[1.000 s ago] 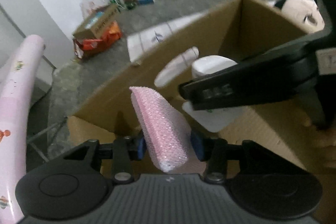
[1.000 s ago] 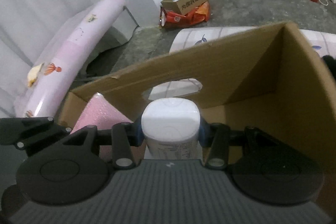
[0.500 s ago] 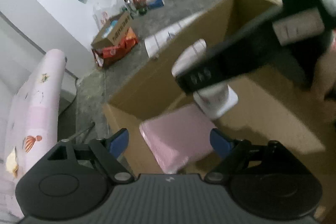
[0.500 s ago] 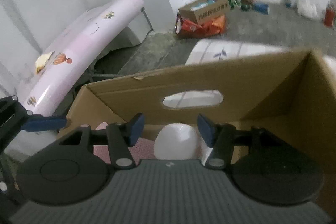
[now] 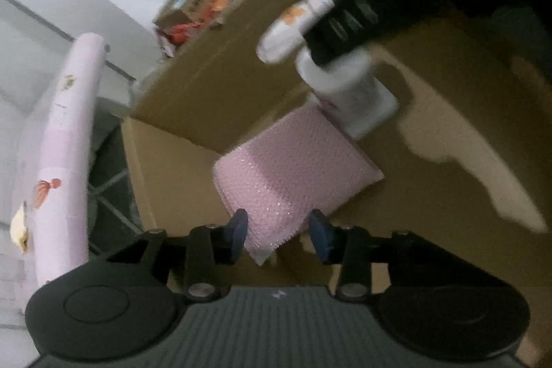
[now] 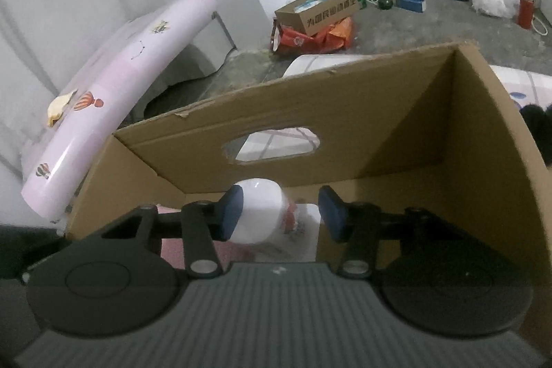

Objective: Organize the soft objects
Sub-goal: 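Release the pink sponge with the left tool while the right releases the cup in the box, then move both open tools back to the table toward the medicine box and pink plush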

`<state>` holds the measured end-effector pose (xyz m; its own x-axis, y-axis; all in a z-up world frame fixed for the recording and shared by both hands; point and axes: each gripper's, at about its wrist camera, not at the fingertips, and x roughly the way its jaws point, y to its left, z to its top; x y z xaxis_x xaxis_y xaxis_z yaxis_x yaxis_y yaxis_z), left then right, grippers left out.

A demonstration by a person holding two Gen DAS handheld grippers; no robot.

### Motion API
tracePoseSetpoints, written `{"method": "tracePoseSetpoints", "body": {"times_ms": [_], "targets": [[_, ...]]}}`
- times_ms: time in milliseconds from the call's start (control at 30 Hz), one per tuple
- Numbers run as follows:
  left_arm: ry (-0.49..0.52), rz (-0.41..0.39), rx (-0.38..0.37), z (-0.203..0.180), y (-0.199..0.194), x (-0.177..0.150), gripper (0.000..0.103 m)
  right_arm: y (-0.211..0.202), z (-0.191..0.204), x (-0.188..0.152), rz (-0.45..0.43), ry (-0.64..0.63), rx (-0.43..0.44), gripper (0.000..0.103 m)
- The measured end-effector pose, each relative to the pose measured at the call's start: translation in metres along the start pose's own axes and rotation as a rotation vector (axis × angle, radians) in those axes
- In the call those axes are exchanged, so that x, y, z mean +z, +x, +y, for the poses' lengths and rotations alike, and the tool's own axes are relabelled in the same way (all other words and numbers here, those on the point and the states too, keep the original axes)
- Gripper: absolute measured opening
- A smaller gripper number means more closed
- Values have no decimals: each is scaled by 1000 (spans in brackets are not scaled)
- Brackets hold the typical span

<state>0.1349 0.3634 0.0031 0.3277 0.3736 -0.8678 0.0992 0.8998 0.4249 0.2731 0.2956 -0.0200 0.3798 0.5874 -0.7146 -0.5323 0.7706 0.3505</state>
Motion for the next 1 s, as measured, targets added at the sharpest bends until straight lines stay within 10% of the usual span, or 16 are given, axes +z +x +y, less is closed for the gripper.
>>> {"method": "tracePoseSetpoints", "body": {"times_ms": [167,400,667,1000], "targets": [[-2,-35,65,-1,28,21,43,-1,0,-4,-11,-9,-11,48],[10,-54,-36,8,24,18,47,-1,-12,-2,-22,41,1,48],[-371,-14,-198,56,40,19,13,0,-11,0,-25,44,-1,48],[-400,-57,-195,55,19,12,36,-6,-8,3,-5,82,49,49]]}}
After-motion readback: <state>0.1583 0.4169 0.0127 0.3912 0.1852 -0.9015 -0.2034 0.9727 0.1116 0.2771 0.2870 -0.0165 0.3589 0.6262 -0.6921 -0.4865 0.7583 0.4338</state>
